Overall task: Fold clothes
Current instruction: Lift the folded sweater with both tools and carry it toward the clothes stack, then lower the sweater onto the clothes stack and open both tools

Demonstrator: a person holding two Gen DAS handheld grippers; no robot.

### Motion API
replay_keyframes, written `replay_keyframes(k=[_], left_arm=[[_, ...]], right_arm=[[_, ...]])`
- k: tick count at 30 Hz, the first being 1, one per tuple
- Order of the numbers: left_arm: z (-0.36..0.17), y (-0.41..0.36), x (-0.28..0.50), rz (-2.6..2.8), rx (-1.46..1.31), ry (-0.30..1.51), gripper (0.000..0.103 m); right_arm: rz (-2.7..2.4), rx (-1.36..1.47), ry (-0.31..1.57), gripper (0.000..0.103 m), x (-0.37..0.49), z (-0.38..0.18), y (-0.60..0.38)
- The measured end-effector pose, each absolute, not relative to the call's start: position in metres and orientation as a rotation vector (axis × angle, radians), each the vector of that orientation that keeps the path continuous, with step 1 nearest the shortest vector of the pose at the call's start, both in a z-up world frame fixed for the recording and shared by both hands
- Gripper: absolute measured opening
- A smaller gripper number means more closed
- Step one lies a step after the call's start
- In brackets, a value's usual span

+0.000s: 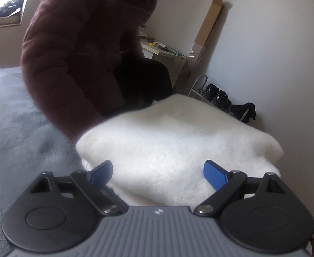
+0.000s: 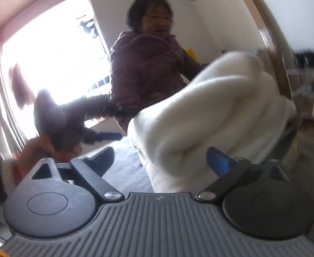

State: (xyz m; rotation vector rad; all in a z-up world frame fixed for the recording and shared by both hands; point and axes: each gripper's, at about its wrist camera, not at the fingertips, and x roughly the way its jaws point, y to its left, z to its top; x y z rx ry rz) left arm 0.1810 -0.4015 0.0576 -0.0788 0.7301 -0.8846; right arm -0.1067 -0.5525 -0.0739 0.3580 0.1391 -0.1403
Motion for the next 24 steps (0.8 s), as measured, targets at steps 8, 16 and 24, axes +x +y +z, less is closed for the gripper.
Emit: replay_keyframes(k=[8,16,24], left_arm=[[0.056,-0.410,0.175,-0.875,-0.077,0.719,0.093],[0.057,-0.419,0.177,-0.890,-0.053,0.699,0.093],[0.048,-0.418,0.175,-0.909,-0.039,0.720,0.093]], right_arm=[[-0.214,0.255,0.154,0.044,-0.095,-0.085,-0.555],[-0.132,0.350,0.010,0.017,-0.116,-0.080,-0.555],[-0.058,0.288,0.015,0.014,-0.111,-0.085,-0.537]])
